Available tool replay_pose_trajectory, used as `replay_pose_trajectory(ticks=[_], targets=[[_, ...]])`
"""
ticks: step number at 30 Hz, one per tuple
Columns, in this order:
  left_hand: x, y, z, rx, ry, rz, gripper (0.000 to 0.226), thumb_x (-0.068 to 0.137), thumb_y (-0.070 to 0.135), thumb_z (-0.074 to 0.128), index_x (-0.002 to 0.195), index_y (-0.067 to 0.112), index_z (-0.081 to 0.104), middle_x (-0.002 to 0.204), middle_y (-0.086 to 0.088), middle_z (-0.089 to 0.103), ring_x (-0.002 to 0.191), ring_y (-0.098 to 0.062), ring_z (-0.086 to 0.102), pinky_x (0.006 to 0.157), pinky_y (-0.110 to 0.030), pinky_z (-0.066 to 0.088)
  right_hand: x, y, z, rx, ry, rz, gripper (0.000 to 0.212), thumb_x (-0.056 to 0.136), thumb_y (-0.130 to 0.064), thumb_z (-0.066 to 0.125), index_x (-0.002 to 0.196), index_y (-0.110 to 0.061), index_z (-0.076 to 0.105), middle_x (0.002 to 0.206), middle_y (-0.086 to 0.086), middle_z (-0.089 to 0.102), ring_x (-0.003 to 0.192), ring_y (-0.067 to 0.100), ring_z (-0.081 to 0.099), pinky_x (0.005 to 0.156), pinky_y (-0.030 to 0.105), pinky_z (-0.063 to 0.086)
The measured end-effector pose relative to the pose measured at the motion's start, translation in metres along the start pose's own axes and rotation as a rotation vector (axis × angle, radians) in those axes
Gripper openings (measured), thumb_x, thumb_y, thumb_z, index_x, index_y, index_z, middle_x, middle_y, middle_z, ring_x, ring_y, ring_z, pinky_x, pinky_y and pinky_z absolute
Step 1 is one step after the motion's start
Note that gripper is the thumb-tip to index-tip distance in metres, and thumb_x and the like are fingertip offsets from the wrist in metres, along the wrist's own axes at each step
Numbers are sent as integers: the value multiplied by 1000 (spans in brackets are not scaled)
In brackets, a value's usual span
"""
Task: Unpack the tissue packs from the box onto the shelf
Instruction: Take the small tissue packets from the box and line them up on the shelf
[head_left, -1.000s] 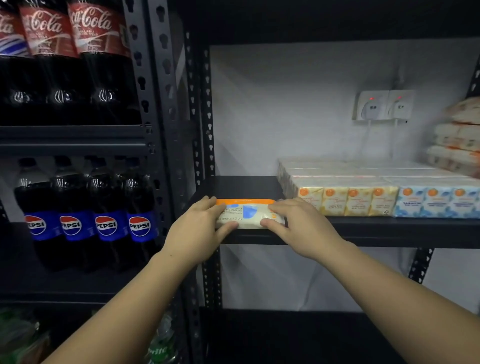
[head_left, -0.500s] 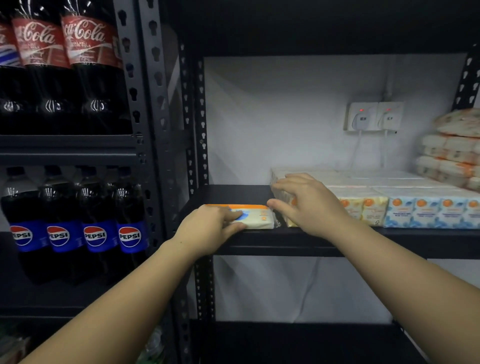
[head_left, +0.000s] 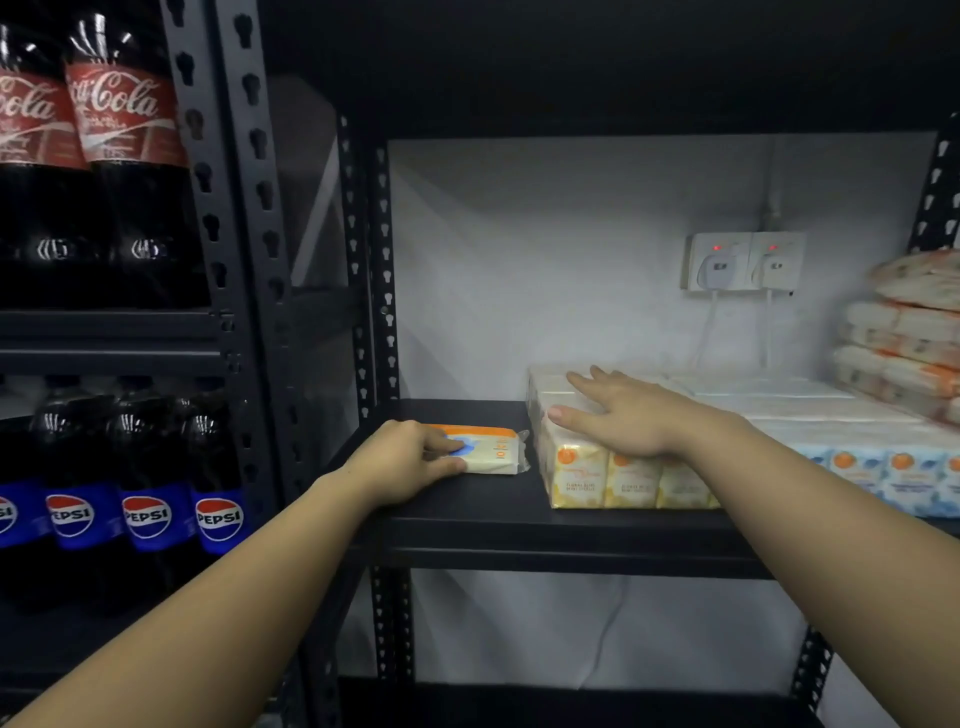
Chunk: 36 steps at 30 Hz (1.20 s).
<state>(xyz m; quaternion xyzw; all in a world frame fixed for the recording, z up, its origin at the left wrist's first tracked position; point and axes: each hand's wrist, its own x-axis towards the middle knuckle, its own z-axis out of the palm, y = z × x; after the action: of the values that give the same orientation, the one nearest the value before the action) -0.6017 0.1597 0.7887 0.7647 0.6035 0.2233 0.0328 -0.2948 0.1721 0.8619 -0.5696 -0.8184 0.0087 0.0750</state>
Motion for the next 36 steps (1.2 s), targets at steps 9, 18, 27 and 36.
replay_pose_trajectory(ticks=[9,18,27,36], targets=[[53,-14,2,6,-103,-42,46,94,56,65,137,42,64,156,5,51,140,-18,49,113,-31,37,22,13,13,25,-141,50,114,69,-102,11,164,-39,7,174,-4,1,160,23,1,124,59,3],[100,-31,11,-64,-64,-118,43,89,49,75,130,36,72,144,6,63,131,-13,57,98,-18,33,25,18,21,65,-137,36,122,57,-105,5,163,-44,6,173,-8,-1,160,18,-2,125,58,-1],[129,-42,11,-76,-76,-180,43,88,49,76,130,39,71,144,1,63,127,-18,58,99,-23,39,25,21,23,69,-130,23,124,55,-106,2,163,-45,7,173,-9,0,160,18,-1,125,57,0],[141,-43,11,5,-107,-165,48,91,50,73,136,36,66,146,-3,61,127,-22,58,110,-33,43,28,20,24,70,-99,21,134,45,-110,-4,163,-45,10,173,-10,2,160,18,1,125,57,3]])
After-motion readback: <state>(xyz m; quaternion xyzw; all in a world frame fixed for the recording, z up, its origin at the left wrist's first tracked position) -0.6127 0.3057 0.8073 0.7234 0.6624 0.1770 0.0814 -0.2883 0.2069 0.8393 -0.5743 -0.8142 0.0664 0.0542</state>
